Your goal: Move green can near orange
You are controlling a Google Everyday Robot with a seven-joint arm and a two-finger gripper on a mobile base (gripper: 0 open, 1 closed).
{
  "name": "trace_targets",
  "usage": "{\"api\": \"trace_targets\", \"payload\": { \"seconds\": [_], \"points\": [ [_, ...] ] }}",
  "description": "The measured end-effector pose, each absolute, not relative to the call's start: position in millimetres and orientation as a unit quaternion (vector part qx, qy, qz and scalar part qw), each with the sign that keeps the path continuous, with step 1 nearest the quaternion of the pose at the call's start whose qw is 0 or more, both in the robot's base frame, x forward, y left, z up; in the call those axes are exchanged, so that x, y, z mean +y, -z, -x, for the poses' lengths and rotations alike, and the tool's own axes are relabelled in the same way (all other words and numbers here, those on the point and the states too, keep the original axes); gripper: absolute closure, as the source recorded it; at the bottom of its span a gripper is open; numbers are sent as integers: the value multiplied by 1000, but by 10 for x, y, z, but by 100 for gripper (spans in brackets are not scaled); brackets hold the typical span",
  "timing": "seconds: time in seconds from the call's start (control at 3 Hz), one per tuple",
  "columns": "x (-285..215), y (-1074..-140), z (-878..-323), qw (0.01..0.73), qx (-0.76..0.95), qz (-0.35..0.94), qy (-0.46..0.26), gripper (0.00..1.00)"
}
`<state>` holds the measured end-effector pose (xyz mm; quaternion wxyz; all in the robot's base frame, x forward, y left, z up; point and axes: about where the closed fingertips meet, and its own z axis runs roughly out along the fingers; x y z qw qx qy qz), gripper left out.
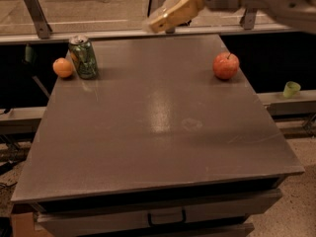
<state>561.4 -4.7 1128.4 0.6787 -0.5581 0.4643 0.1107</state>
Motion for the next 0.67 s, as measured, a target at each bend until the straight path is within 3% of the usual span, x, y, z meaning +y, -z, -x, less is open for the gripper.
{"api": "trace_targets", "payload": {
  "seconds": [0.33,0.67],
  "points": [
    [-873,-11766,-5840,692,459,557,1,0],
    [-1083,-12068,-5821,704,450,548,31,0]
  ]
}}
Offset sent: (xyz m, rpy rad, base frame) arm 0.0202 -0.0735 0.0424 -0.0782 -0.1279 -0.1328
